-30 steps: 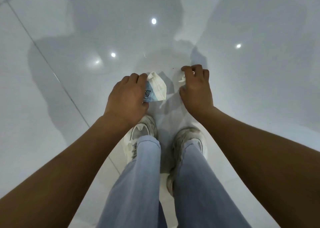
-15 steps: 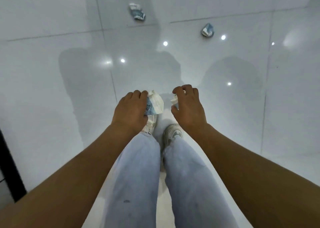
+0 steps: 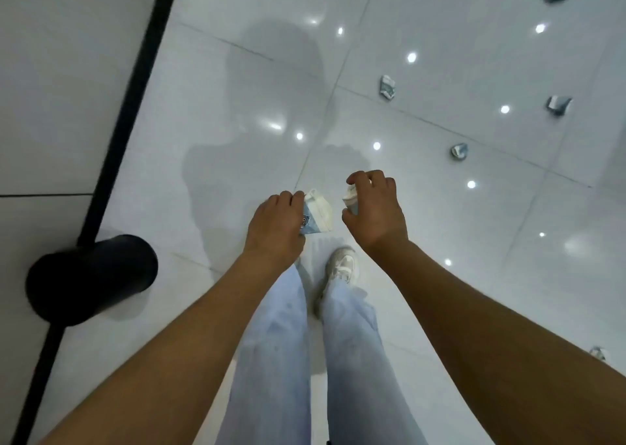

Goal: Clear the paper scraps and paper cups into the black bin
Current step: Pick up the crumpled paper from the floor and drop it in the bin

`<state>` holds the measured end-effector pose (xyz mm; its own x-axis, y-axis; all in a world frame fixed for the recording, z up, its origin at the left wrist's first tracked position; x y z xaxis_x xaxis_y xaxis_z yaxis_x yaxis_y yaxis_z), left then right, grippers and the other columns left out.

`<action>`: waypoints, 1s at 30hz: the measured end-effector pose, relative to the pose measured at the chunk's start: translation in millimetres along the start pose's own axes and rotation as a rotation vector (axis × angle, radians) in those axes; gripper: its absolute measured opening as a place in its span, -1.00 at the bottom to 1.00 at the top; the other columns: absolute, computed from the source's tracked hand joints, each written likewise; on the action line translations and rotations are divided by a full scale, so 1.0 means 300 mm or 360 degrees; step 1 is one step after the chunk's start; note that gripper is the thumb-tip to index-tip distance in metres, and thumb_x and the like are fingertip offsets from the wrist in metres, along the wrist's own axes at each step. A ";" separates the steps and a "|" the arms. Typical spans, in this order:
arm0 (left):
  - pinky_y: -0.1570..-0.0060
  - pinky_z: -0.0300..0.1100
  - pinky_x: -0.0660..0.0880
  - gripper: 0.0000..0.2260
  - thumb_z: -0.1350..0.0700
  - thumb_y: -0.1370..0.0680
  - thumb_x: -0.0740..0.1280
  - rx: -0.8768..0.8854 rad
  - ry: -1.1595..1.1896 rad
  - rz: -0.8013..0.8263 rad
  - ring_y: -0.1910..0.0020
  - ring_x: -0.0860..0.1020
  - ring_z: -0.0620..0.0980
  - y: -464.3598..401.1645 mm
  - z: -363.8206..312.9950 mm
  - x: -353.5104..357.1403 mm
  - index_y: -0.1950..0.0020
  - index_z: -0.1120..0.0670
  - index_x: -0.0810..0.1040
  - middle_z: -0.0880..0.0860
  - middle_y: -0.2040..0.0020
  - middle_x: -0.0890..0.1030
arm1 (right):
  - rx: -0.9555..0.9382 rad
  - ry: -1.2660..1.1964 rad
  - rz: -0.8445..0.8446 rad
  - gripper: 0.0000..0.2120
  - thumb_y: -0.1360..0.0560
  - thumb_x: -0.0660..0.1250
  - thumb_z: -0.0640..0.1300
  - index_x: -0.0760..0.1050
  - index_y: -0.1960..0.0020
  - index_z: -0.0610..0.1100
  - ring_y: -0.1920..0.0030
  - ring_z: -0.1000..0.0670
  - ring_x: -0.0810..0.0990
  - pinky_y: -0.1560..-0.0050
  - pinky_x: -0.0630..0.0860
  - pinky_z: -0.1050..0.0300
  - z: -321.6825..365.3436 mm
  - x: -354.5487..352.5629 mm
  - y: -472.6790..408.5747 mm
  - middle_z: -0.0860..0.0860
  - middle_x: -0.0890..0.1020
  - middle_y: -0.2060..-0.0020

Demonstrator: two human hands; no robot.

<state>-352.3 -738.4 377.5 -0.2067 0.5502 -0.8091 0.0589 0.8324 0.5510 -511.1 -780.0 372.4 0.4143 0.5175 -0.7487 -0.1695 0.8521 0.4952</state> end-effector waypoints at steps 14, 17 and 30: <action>-0.13 -0.16 0.35 -0.51 0.11 -0.47 0.36 -0.0561 0.0344 -0.0057 -0.16 0.43 0.06 0.553 0.518 0.224 -0.36 0.08 0.29 0.06 -0.20 0.46 | -0.0486 0.0397 0.0360 -0.58 -0.50 0.34 -0.21 0.36 -0.33 -0.07 -0.29 -0.06 0.32 0.07 0.47 0.13 0.508 0.452 0.277 -0.05 0.39 -0.30; -0.15 -0.19 0.34 -0.50 0.08 -0.48 0.36 -0.0625 0.0385 -0.0081 -0.17 0.43 0.04 0.669 0.677 0.274 -0.37 0.08 0.28 0.06 -0.20 0.45 | -0.0556 0.0453 0.0385 -0.58 -0.50 0.34 -0.22 0.37 -0.33 -0.08 -0.28 -0.06 0.33 0.06 0.52 0.10 0.647 0.589 0.337 -0.05 0.40 -0.28; -0.20 -0.13 0.36 -0.42 0.02 -0.48 0.40 -0.1024 0.0540 -0.0154 -0.24 0.40 0.07 1.212 1.417 0.445 -0.40 0.10 0.23 0.10 -0.27 0.41 | -0.0796 0.0541 0.0566 -0.56 -0.46 0.34 -0.24 0.37 -0.31 -0.09 -0.26 -0.07 0.32 0.09 0.51 0.08 1.242 1.177 0.651 -0.06 0.39 -0.26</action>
<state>56.7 -334.2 382.8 -0.4791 0.3387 -0.8098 -0.5386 0.6150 0.5759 -64.6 -460.1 368.9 -0.0314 0.6979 -0.7155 -0.6677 0.5180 0.5346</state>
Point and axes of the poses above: each hand's wrist, its own y-axis away from the middle knuckle, its own x-axis out of the palm, z = x × y, the point moved 2 cm from there along -y, towards the middle knuckle
